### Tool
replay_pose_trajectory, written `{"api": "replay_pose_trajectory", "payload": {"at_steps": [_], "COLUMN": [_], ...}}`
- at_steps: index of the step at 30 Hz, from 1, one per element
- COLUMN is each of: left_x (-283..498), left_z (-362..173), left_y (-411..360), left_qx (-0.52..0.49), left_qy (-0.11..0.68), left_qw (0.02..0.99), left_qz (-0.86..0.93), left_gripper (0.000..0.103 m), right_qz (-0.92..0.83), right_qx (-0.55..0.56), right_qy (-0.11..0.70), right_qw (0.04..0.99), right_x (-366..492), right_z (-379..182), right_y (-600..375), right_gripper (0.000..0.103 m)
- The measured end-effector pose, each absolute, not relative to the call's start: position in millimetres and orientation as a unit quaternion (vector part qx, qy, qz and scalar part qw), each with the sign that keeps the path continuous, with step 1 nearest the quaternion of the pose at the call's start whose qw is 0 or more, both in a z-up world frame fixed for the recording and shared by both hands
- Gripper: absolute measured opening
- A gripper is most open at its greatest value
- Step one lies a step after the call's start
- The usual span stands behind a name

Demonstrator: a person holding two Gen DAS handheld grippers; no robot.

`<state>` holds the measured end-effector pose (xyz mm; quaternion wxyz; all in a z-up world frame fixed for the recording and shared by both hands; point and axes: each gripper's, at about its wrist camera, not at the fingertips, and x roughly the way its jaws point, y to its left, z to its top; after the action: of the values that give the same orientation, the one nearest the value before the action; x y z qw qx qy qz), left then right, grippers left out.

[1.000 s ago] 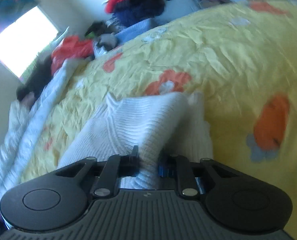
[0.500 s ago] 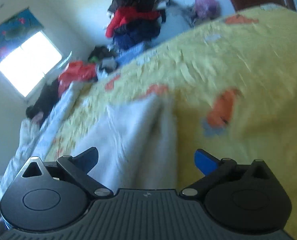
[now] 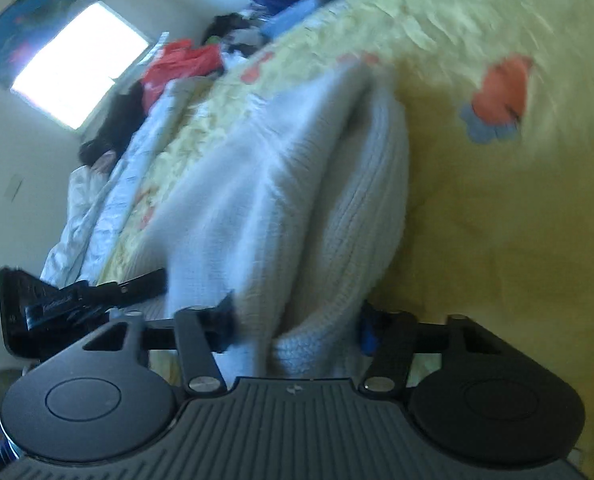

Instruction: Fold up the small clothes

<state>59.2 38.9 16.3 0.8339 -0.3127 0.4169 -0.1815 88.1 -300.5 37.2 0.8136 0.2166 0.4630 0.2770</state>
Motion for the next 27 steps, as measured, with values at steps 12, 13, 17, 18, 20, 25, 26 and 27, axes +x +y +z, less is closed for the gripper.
{"api": "replay_pose_trajectory", "payload": {"at_steps": [12, 13, 17, 18, 20, 25, 26, 27], "left_x": [-2.5, -13.3, -48.1, -41.7, -18.8, 47.8, 56.7, 58.4], "left_z": [21.6, 34.7, 77.3, 78.4, 74.2, 49.8, 41.5, 35.9], "left_y": [41.9, 40.6, 1.6, -12.9, -42.0, -90.8, -93.2, -92.5], "left_qx": [-0.232, -0.198, -0.003, 0.022, 0.056, 0.108, 0.104, 0.100], "left_qy": [0.387, 0.360, 0.197, 0.186, 0.190, 0.288, 0.313, 0.312], "left_qw": [0.875, 0.898, 0.974, 0.976, 0.971, 0.941, 0.933, 0.934], "left_qz": [-0.175, -0.159, -0.108, -0.114, -0.135, -0.144, -0.145, -0.141], "left_gripper": [0.074, 0.074, 0.077, 0.077, 0.077, 0.076, 0.077, 0.077], "right_qz": [0.256, 0.244, 0.193, 0.189, 0.198, 0.217, 0.198, 0.180], "right_qx": [0.294, 0.300, 0.229, 0.203, 0.151, 0.123, 0.117, 0.100], "right_qy": [0.456, 0.433, 0.323, 0.303, 0.283, 0.377, 0.405, 0.434], "right_qw": [0.800, 0.814, 0.898, 0.912, 0.926, 0.892, 0.885, 0.877], "right_x": [38.5, 34.4, 25.9, 31.9, 51.1, 147.8, 162.6, 179.1], "right_z": [22.9, 34.5, 91.9, 103.1, 112.8, 87.2, 76.4, 59.6], "right_y": [-339.7, -345.4, -337.4, -323.1, -292.4, -237.1, -234.2, -230.7], "right_gripper": [0.074, 0.072, 0.067, 0.065, 0.065, 0.072, 0.072, 0.067]}}
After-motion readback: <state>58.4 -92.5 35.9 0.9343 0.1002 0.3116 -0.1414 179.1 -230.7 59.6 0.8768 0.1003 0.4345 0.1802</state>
